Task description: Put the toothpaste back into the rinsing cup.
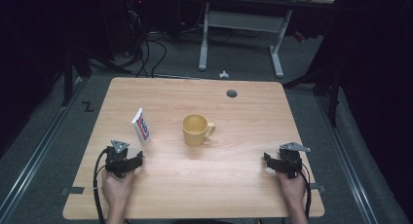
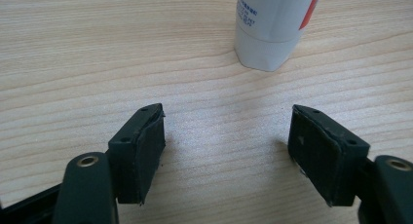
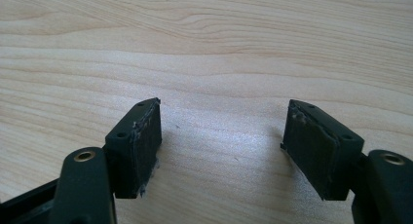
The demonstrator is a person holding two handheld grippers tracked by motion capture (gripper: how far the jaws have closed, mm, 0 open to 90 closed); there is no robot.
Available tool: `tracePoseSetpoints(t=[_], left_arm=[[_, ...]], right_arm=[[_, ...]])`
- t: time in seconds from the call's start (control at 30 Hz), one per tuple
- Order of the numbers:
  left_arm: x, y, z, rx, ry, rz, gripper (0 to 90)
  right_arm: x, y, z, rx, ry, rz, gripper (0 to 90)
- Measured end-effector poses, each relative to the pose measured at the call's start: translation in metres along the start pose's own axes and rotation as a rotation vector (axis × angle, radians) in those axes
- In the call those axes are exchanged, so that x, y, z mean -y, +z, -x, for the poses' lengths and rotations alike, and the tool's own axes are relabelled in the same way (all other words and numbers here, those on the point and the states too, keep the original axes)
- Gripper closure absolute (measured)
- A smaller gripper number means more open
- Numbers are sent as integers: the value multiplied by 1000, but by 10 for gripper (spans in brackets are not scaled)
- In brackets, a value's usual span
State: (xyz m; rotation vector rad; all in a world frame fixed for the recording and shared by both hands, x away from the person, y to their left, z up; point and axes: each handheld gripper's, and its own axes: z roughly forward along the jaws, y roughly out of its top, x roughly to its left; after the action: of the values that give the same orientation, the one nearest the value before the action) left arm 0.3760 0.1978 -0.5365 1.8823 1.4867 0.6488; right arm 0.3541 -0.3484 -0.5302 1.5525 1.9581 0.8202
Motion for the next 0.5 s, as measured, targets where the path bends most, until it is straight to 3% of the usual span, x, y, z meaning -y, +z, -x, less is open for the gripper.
tracePoseSetpoints(t=[0.5], left_arm=[[0,0,2,6,6,-5,265]], right_arm=[[0,0,0,0,0,0,302]])
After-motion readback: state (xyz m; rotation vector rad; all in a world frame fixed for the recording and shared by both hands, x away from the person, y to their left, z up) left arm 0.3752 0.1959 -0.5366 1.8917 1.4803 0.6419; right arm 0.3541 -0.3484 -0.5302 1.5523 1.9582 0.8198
